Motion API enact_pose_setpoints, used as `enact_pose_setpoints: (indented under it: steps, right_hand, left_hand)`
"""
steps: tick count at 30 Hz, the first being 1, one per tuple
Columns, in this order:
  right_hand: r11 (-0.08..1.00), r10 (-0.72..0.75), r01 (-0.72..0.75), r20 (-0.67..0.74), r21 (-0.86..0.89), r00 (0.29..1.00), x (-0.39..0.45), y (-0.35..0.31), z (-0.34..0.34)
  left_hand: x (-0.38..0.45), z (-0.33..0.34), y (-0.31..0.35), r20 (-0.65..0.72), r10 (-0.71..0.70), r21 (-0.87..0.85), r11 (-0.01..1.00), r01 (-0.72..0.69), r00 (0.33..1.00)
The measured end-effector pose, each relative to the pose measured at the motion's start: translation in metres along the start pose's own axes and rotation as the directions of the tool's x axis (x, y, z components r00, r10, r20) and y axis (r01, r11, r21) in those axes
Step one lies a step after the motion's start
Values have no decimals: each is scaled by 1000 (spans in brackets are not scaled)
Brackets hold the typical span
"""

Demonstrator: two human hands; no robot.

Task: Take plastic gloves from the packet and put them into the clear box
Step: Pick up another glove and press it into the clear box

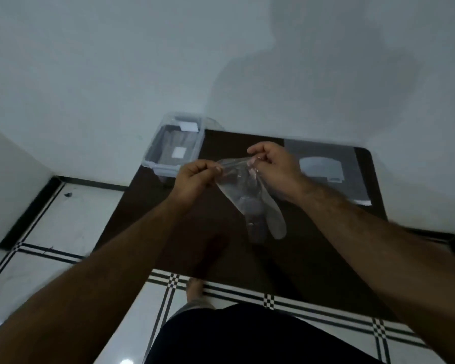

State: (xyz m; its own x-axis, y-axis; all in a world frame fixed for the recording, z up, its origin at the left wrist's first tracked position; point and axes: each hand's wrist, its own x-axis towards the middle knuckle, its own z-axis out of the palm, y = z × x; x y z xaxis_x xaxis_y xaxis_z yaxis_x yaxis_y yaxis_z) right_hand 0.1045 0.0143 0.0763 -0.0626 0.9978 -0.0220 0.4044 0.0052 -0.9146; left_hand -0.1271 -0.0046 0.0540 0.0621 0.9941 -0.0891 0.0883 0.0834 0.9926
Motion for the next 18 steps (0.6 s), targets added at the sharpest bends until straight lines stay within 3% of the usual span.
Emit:
enact_pose_setpoints:
  steps: [4,7,18]
  right_hand:
    - [991,18,-28,80,130,997,54,-44,36]
    - [999,30,-36,146,39,989,90,-61,59]
    - [985,137,-132,33,-114,990,229,-107,128]
  left_hand:
    - [43,-60,25,-86,-11,5,1000,12,996]
    - [75,-103,42,-97,-9,25,1000,12,995]
    - [205,-215,67,22,-9,223,975,4,1000]
